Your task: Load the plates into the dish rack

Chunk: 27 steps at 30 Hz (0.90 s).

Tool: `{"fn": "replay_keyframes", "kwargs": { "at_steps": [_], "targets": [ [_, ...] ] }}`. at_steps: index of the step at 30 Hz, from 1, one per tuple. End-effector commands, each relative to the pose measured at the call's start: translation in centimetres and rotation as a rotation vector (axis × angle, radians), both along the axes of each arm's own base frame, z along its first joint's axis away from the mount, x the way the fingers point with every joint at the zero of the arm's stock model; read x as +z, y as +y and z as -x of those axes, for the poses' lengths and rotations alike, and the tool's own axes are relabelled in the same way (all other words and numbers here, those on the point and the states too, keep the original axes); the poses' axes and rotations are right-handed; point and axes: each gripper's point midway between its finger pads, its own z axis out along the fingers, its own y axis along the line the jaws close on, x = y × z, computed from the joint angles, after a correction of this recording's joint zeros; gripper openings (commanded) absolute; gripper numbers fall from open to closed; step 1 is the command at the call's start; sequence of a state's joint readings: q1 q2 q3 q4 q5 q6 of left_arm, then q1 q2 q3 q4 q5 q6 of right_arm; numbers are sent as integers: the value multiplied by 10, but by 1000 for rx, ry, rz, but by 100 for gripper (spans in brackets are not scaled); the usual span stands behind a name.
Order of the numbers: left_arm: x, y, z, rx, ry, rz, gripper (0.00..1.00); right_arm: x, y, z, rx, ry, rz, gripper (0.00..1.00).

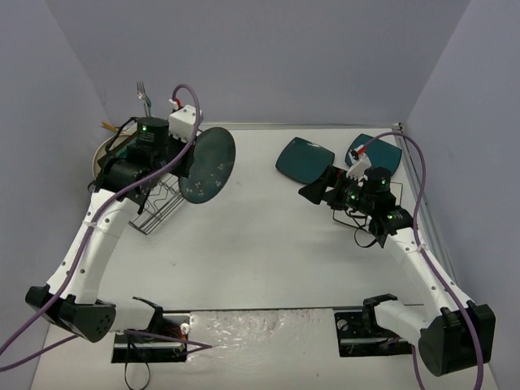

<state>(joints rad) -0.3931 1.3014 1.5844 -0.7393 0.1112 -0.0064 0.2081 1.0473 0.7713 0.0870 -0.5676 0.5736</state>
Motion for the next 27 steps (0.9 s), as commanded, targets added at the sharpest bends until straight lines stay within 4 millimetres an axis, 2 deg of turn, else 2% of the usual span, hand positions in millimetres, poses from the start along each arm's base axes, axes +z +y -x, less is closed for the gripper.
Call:
{"fn": "replay_keyframes", "kwargs": {
  "at_steps": [1, 6, 9, 13, 17, 19, 27],
  "targets": [
    [87, 67, -24, 50, -317, -220, 0, 42, -3, -7, 3, -143, 7, 100],
    [103, 130, -43, 130, -324, -392, 0, 41, -2, -9, 15, -144, 15, 100],
    [106, 154, -55, 153, -325, -462, 0, 38, 1, -9, 28, -128, 7, 100],
    [99, 181, -74, 172, -280, -544, 0, 31, 2, -10, 37, -106, 5, 100],
    [86, 192, -97, 173, -241, -581, 0, 22, 4, -16, 47, -86, 23, 100],
    [71, 195, -109, 168, -201, -584, 0, 14, 4, -20, 51, -72, 37, 100],
    [25, 210, -137, 162, -118, -637, 0, -5, 3, -32, 51, -28, 62, 100]
  ]
}}
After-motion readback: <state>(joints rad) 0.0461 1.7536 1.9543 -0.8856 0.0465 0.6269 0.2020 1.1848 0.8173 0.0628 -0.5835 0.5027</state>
